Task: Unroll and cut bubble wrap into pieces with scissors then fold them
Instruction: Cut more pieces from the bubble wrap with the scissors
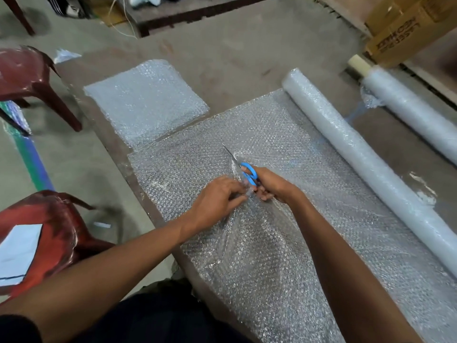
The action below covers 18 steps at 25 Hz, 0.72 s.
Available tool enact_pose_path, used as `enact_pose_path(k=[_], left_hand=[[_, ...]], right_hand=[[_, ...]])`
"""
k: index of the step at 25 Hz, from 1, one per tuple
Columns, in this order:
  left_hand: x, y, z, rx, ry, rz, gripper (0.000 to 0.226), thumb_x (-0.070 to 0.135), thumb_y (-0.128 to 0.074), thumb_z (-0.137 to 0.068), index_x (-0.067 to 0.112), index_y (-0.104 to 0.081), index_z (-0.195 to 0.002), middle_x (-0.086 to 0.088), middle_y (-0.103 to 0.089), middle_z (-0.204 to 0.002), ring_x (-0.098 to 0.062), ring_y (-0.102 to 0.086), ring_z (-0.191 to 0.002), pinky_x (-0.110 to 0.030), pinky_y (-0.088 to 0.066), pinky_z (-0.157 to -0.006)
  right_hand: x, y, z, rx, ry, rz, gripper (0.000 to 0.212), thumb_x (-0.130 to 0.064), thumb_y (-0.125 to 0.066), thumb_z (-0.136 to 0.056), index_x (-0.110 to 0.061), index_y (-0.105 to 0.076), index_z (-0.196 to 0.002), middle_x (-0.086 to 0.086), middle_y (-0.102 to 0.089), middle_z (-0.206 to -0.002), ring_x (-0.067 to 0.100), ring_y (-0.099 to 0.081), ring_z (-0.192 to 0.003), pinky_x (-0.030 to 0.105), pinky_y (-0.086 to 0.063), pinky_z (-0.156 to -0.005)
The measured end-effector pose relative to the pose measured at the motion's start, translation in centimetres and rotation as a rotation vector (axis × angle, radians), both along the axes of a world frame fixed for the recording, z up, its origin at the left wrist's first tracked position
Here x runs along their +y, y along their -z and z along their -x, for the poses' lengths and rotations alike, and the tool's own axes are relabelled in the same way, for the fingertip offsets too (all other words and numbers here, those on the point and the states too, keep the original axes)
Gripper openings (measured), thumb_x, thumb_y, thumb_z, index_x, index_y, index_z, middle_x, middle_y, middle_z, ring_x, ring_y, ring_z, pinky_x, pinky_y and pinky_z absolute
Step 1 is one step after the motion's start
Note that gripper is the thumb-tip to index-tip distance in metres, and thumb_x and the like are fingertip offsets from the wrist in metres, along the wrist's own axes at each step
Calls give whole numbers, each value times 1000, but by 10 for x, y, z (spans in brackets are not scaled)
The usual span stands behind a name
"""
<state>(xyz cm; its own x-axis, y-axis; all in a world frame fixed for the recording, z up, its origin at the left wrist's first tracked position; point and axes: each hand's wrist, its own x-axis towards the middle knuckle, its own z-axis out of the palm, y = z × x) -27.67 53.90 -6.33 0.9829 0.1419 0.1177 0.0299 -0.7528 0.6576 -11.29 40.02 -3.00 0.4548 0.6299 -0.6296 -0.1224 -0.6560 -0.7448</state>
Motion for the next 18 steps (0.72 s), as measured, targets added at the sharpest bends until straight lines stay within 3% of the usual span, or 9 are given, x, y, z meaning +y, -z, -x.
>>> enact_pose_path(k=[4,8,13,18], left_hand=[[2,-1,4,12,-9,93,25,49,-70,-97,28,-75,-109,14,-71,-102,0,-59,-93,-29,-52,-97],[32,-16,-12,-19,-107,65,33,52,-67,-97,25,-67,-116,8,-61,-112,-7,-57,-95,-24,-52,-84],[89,-14,-43,170,-213,-116,44,53,-69,-96,24,-64,-128,0,-62,-125,-15,-55,-113,-37,-51,-102],[98,-8,-50,154,-192,-1,28,40,-77,-94,23,-71,-115,6,-62,-108,-10,-58,-97,-17,-43,-81]], right_hand=[[10,0,-4,-31,-42,-27,52,-60,-52,-106,-11,-66,-97,1,-57,-66,12,-39,-40,21,-30,-37],[14,0,-4,35,11,-5,54,-58,-42,-110,-11,-66,-98,-2,-55,-60,10,-36,-38,20,-27,-35],[27,2,-4,20,24,-13,51,-60,-47,-107,-14,-66,-100,2,-56,-65,12,-37,-39,20,-29,-35],[36,-4,-5,-22,13,-9,47,-50,-51,-110,-7,-69,-104,-3,-57,-64,7,-39,-41,20,-33,-37]])
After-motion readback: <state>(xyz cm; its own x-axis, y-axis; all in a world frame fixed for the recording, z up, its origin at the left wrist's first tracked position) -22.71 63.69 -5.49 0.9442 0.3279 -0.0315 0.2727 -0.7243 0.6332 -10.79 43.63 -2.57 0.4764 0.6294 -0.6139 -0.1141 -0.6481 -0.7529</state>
